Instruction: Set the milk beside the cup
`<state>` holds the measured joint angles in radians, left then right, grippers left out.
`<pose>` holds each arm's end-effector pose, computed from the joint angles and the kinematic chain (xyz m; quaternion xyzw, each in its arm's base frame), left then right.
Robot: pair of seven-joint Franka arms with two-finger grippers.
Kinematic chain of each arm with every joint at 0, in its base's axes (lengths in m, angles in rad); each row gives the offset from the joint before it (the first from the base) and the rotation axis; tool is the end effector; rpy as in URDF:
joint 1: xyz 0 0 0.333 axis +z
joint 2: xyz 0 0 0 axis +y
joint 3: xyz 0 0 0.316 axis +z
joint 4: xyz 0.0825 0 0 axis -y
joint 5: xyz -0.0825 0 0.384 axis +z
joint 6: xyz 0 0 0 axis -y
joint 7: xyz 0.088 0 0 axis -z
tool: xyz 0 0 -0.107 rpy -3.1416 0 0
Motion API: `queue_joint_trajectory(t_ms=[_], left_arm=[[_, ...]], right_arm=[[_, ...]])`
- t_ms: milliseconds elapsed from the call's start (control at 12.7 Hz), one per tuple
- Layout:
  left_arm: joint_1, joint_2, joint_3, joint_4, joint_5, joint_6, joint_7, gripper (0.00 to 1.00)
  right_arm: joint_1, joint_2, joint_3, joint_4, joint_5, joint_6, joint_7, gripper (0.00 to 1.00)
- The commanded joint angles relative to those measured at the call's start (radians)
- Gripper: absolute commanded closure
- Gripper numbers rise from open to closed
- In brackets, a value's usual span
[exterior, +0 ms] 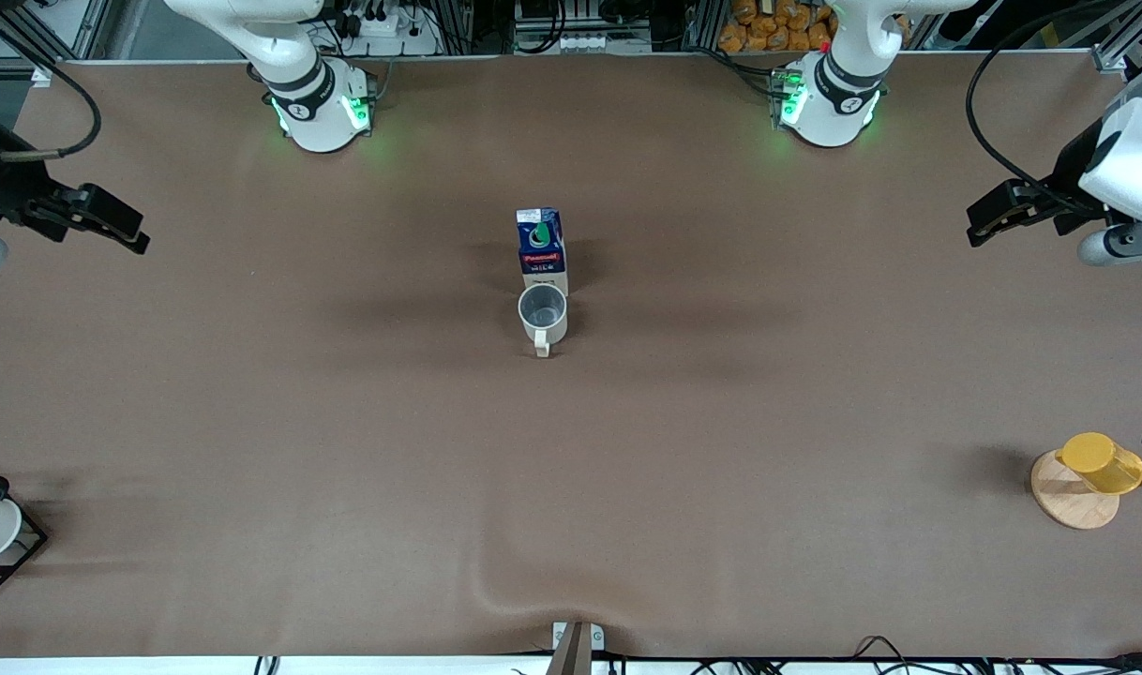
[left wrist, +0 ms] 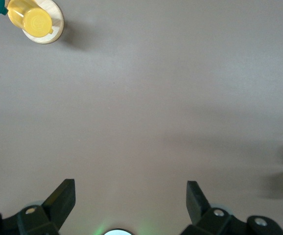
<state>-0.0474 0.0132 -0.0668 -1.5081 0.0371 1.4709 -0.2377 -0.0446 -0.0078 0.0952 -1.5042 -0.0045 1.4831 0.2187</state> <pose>0.5455 -0.0580 0.6381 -0.9975 -0.0631 0.0216 0.0222 0.5427 0.0272 0.6523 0.9964 -0.0841 -0.0063 0.0035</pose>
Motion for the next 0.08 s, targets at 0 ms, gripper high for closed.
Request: queue_joint_trajectory(t_ms=[0], left_arm=[[-0.003,-0.015,0.013,-0.003,-0.023,-0.008,0.018,0.00]], right_arm=[[-0.017,-0.026,0.003,-0.018,-0.006,-0.006,-0.030,0.00]])
